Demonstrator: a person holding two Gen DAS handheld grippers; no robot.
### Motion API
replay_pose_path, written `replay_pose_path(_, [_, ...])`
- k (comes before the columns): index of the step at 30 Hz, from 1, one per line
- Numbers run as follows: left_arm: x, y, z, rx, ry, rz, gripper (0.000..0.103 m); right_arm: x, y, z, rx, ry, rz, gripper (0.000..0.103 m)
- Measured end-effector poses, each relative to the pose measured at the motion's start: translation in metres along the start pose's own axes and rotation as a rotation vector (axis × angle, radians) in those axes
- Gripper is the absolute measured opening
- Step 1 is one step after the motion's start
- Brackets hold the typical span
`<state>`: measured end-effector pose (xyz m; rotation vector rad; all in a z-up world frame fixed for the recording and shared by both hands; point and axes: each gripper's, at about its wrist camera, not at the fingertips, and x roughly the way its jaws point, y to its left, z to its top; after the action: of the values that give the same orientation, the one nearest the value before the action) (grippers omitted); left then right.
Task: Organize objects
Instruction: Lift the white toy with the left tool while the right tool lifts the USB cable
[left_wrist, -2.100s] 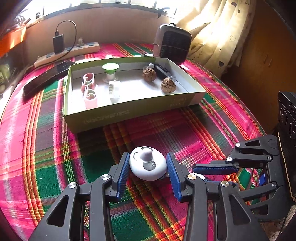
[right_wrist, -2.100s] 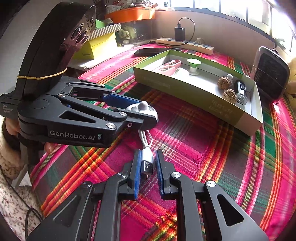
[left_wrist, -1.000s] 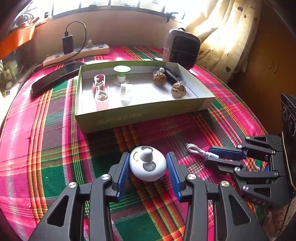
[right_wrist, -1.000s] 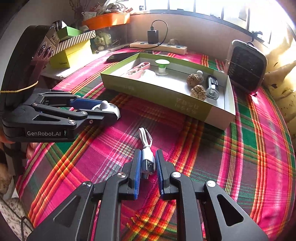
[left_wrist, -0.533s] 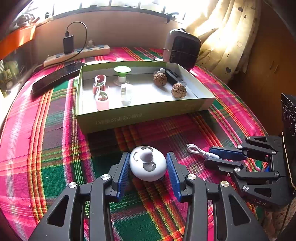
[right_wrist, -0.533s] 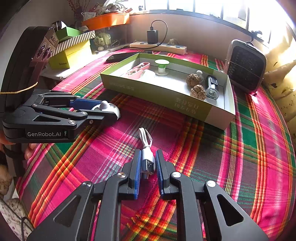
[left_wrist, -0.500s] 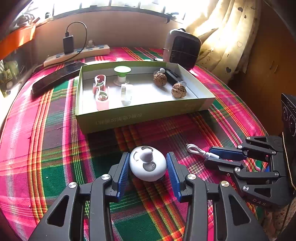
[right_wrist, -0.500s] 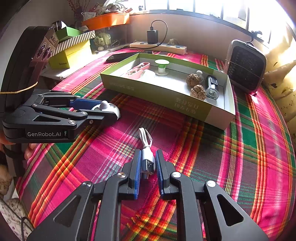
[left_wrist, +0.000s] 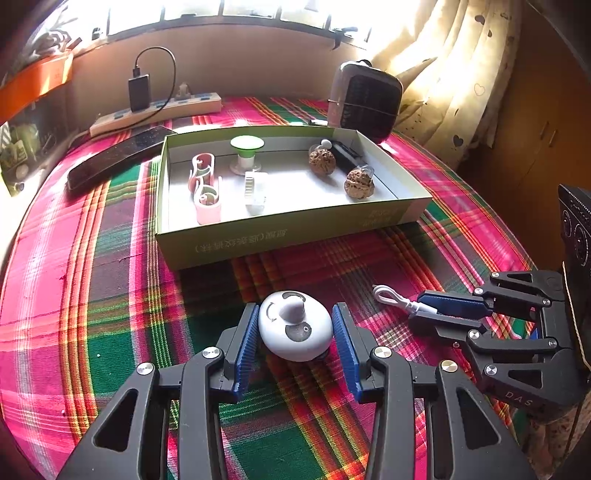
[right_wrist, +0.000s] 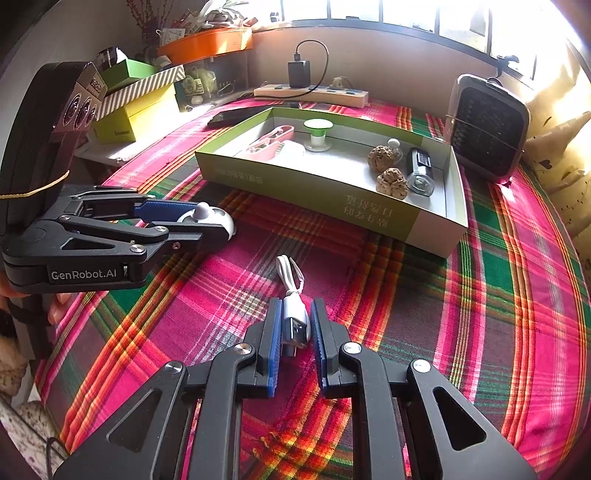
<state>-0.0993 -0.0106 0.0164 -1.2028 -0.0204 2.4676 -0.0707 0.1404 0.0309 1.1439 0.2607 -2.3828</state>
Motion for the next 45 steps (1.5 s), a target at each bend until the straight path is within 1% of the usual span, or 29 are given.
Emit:
replay_pose_path(12, [-0.011,-0.004,0.01,0.018,-0.034,0.002,0.039,-0.008,-0.004,0.012,0.016,-0.033,0.003,0.016])
replay_pose_path(19, [-0.013,0.0,0.014,0.011,-0.042,0.009,0.039,-0.007,-0.007,0.012,0.018,-0.031,0.006,0.016])
replay_pose_path(29, [-0.015,0.0,0.017,0.01,-0.053,0.009,0.038,-0.017,-0.018,0.02,0.064,-0.08,0.014,0.016])
replay_pose_path(38, [-0.013,0.001,0.017,0.007,-0.046,0.009,0.039,-0.002,-0.016,0.01,0.037,-0.028,-0.004,0.016])
replay_pose_path(45, [-0.011,0.002,0.016,0.006,-0.04,0.011,0.039,0.006,-0.018,0.009,0.048,0.001,-0.004,0.016])
